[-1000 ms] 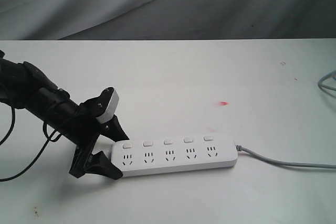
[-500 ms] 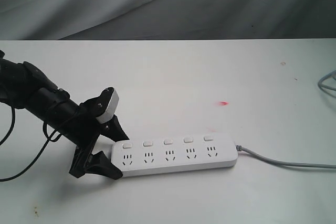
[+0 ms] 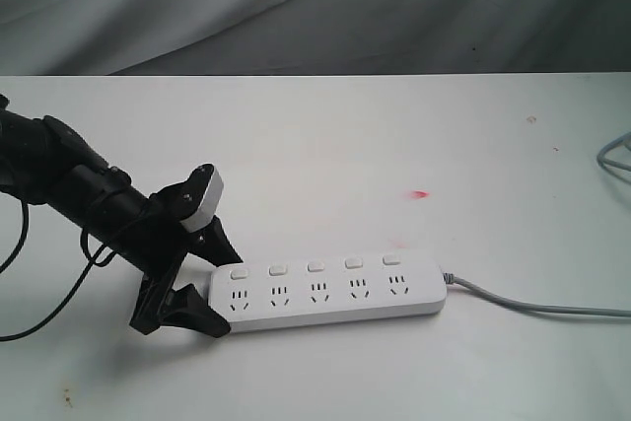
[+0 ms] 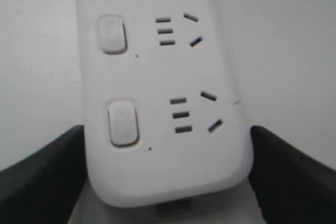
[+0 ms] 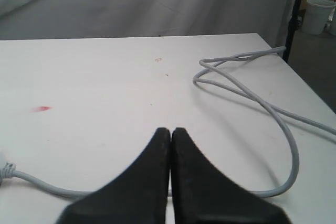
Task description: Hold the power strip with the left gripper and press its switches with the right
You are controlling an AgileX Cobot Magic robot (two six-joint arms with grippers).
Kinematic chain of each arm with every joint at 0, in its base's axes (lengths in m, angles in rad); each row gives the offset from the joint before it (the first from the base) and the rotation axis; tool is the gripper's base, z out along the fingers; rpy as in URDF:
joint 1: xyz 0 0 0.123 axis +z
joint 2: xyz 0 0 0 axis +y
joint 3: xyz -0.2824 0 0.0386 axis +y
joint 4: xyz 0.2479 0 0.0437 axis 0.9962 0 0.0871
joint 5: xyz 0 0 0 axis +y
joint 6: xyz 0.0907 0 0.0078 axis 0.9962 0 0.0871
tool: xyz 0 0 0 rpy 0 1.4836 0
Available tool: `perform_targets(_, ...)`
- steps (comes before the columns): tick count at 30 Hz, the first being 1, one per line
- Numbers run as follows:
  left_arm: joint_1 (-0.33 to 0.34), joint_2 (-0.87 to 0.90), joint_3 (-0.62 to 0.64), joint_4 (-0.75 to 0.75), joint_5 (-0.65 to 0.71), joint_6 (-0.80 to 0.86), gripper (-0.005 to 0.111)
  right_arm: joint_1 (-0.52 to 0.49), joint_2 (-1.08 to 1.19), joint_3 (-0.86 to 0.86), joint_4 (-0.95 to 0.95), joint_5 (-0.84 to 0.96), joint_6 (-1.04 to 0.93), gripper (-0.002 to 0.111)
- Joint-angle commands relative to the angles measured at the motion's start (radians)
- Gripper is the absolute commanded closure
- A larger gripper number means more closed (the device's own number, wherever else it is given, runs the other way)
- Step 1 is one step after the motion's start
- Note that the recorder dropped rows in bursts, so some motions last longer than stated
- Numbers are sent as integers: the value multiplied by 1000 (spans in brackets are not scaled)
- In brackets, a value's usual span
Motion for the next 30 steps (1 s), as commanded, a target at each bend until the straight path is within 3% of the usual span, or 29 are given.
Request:
perform_targets(1,-6,0,-3,0,-21,4,107,-8,-6,4,-91,-134,-18,108)
perform_targets(7,-6,0,-3,0,-21,4,107,-8,-6,4,-82,-374,-18,108)
perform_targets(14,-6,0,-3,0,-21,4,107,-8,-6,4,-80,-444,-1,108)
perform_targets(18,-6,0,-3,0,-21,4,107,-5,-6,4,85,-753,466,108)
perform_targets(20,-6,0,-3,0,-21,4,107,-5,-6,4,192,-927,480,108)
perform_targets(22,-6,0,-3,0,-19,4,107,-5,-2,-18,282,-901,468,108)
perform_targets(26,-6,0,-3,0,-19,4,107,-5,123,-158,299,-614,396,108)
perform_targets(30,-6,0,-3,0,-19,4,107,-5,356,-322,299,-549,334,108)
